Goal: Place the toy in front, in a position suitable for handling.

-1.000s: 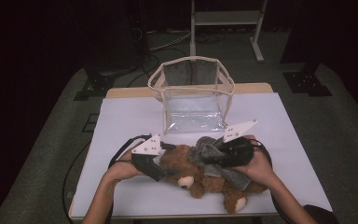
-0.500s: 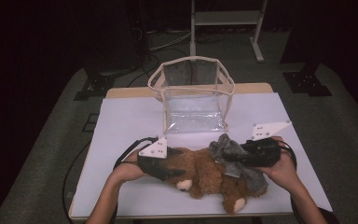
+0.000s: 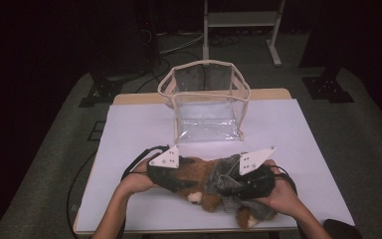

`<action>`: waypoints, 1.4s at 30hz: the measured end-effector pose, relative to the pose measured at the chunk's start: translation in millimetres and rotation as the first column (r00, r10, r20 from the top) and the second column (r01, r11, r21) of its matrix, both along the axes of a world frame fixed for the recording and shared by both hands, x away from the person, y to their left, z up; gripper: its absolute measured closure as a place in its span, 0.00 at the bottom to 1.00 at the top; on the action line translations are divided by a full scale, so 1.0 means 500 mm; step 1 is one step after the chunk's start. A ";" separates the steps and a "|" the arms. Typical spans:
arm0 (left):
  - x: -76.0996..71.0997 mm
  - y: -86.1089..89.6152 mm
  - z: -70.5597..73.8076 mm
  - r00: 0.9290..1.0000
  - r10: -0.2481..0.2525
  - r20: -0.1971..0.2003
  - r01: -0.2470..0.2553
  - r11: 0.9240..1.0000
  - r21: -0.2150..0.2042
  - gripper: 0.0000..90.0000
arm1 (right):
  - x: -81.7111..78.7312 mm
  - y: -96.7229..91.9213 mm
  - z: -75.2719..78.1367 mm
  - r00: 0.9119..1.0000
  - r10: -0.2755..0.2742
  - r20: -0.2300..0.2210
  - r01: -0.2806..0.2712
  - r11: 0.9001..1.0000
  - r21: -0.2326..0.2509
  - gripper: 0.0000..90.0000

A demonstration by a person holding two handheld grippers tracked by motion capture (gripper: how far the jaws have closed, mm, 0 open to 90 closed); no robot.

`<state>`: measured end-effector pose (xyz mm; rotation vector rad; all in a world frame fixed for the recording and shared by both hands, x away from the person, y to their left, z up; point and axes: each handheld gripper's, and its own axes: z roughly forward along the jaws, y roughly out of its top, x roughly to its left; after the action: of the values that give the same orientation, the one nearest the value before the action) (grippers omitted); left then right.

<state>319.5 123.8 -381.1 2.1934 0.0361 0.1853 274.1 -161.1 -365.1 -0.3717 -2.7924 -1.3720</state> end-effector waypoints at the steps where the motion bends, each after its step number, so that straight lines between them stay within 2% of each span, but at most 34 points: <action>1: -0.002 0.000 0.000 1.000 0.000 0.000 0.000 1.000 0.000 0.39 | -0.001 0.000 0.002 1.000 0.002 0.005 -0.002 1.000 -0.002 0.78; 4: -0.005 -0.001 -0.001 1.000 -0.015 -0.001 0.015 1.000 0.004 0.41 | 0.006 -0.024 0.015 0.999 -0.033 0.011 0.032 0.999 0.032 0.79; 6: -0.006 0.000 -0.002 1.000 -0.025 -0.002 0.025 1.000 0.004 0.42 | 0.017 -0.056 0.027 0.995 -0.093 0.022 0.092 0.993 0.070 0.79; 8: -0.007 0.002 -0.002 0.999 -0.036 0.001 0.036 0.999 0.008 0.43 | 0.027 -0.086 0.036 0.987 -0.158 0.031 0.154 0.983 0.095 0.79; 11: -0.009 0.002 -0.001 0.999 -0.046 0.003 0.046 0.999 0.010 0.42 | 0.043 -0.118 0.034 0.974 -0.224 0.042 0.220 0.972 0.087 0.79; 13: -0.008 0.002 -0.002 0.999 -0.045 -0.001 0.045 0.999 0.010 0.42 | 0.049 -0.123 0.020 0.977 -0.214 -0.003 0.214 0.973 0.089 0.79; 14: -0.008 0.001 -0.002 0.999 -0.045 -0.003 0.045 0.999 0.009 0.42 | 0.049 -0.115 0.012 0.981 -0.191 -0.022 0.192 0.978 0.075 0.79; 17: -0.008 0.002 -0.003 0.999 -0.046 -0.003 0.046 0.999 0.009 0.41 | 0.040 -0.088 0.010 0.991 -0.128 -0.026 0.129 0.989 0.070 0.78; 20: -0.009 0.003 -0.003 0.999 -0.049 0.000 0.049 0.999 0.012 0.41 | 0.035 -0.074 0.015 0.993 -0.116 -0.003 0.116 0.992 0.040 0.71; 25: -0.009 0.003 -0.003 0.999 -0.052 0.001 0.052 0.999 0.011 0.40 | 0.027 -0.081 0.030 0.993 -0.116 0.023 0.115 0.993 0.028 0.54; 30: -0.008 0.003 -0.003 0.999 -0.051 0.000 0.051 0.999 0.009 0.39 | 0.020 -0.098 0.058 0.988 -0.136 0.066 0.134 0.990 0.034 0.50; 32: -0.008 0.003 -0.003 0.999 -0.052 0.003 0.052 0.999 0.011 0.39 | 0.018 -0.110 0.069 0.988 -0.137 0.067 0.133 0.989 0.059 0.52; 34: -0.008 0.003 -0.003 0.999 -0.054 0.003 0.054 0.998 0.011 0.39 | 0.015 -0.117 0.078 0.983 -0.158 0.090 0.154 0.987 0.051 0.54; 35: -0.008 0.003 -0.004 0.999 -0.054 0.003 0.054 0.998 0.011 0.39 | 0.015 -0.122 0.082 0.983 -0.163 0.087 0.159 0.986 0.059 0.55; 38: -0.008 0.003 -0.003 0.999 -0.054 0.004 0.054 0.998 0.013 0.39 | 0.017 -0.129 0.085 0.978 -0.185 0.099 0.180 0.982 0.062 0.67; 40: -0.009 0.002 -0.003 0.999 -0.051 0.002 0.051 0.999 0.010 0.39 | 0.023 -0.129 0.079 0.973 -0.201 0.113 0.196 0.979 0.059 0.80; 42: -0.009 0.002 -0.004 0.999 -0.050 0.002 0.050 0.999 0.010 0.39 | 0.031 -0.126 0.069 0.974 -0.203 0.103 0.198 0.979 0.057 0.86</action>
<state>315.2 124.7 -382.8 2.2012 -0.0211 0.1596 289.7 -223.9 -330.9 -0.6114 -2.8709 -1.5372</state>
